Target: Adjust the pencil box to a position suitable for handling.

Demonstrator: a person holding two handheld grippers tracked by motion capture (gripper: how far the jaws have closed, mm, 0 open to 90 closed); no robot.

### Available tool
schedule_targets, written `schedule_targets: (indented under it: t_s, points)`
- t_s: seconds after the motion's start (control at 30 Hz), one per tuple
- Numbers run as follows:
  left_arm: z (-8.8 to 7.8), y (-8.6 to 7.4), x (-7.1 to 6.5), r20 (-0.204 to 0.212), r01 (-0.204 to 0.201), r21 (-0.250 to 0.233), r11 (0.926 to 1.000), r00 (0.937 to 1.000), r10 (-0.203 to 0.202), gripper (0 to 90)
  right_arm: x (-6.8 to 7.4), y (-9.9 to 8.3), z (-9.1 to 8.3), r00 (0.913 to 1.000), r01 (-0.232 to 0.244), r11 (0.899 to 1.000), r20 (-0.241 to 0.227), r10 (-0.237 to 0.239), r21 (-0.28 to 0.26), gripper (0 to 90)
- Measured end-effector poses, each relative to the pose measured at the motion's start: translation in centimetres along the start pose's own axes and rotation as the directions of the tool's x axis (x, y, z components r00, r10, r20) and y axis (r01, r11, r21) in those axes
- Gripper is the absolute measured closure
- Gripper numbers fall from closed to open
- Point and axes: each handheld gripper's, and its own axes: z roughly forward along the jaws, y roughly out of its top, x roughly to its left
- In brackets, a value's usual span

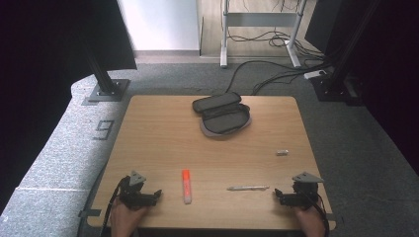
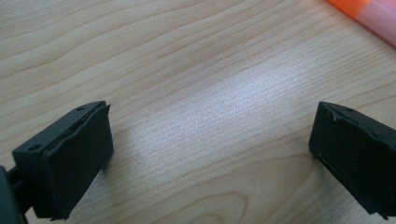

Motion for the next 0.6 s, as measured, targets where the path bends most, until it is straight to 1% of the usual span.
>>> schedule_targets:
  t_s: [0.13, 0.47, 0.6]
  points:
    - [0.29, 0.32, 0.04, 0.006, -0.004, -0.001, 1.0000, 1.0000, 0.004, 0.0, 0.02, 0.04, 0.04, 1.0000, -0.002, 1.000, 0.000, 0.002, 0.001, 0.0]
    - [0.30, 0.35, 0.07, 0.009, -0.008, -0.002, 1.0000, 0.9999, 0.008, 0.0, 0.03, 0.05, 0.05, 1.0000, -0.002, 1.000, 0.000, 0.002, 0.001, 0.0]
    - [0.22, 0.31, -0.01, 0.015, -0.013, -0.008, 0.9999, 0.9998, 0.013, 1.9, 0.02, 0.05, 0.05, 1.0000, -0.001, 1.000, 0.000, 0.001, 0.001, 0.0]
